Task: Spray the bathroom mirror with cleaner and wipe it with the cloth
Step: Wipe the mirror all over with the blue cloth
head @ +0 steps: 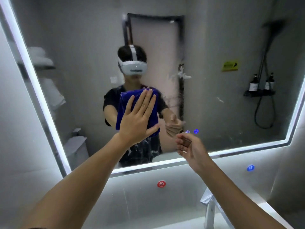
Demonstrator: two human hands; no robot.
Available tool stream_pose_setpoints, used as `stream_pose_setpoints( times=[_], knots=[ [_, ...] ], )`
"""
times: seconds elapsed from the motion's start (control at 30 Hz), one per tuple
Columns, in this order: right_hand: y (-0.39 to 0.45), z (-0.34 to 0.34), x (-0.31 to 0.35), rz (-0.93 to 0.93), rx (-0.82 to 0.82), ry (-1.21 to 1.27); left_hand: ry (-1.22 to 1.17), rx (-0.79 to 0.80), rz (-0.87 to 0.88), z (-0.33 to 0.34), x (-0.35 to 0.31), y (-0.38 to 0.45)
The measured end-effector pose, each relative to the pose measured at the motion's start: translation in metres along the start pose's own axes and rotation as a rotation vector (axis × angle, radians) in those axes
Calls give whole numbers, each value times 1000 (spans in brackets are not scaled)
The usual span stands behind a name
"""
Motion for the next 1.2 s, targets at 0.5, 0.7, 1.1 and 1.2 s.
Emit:
stream_pose_setpoints(
  times=[0.5,0.7,1.1,1.2],
  knots=[
    [4,-2,-84,-121,2,-471,-23,83,-1,66,-61,-170],
    [-11,35,-48,-713,75,-941,-17,93,98,53,-43,-155],
    [-49,125,84,-1371,-15,-1078,15,-9,-265,-47,129,11],
    [-48,128,103,-1406,-57,-1103,-27,-29,-327,-54,134,26]
  ],
)
Point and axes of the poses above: each hand's wrist, its own y-axis towards the middle knuckle, its own z-axis out of the palm, x = y × z, the point moved 9 cm from there along y, towards the middle knuckle, and after that the axes turned 4 degrees about y, right-handed, at the moved point
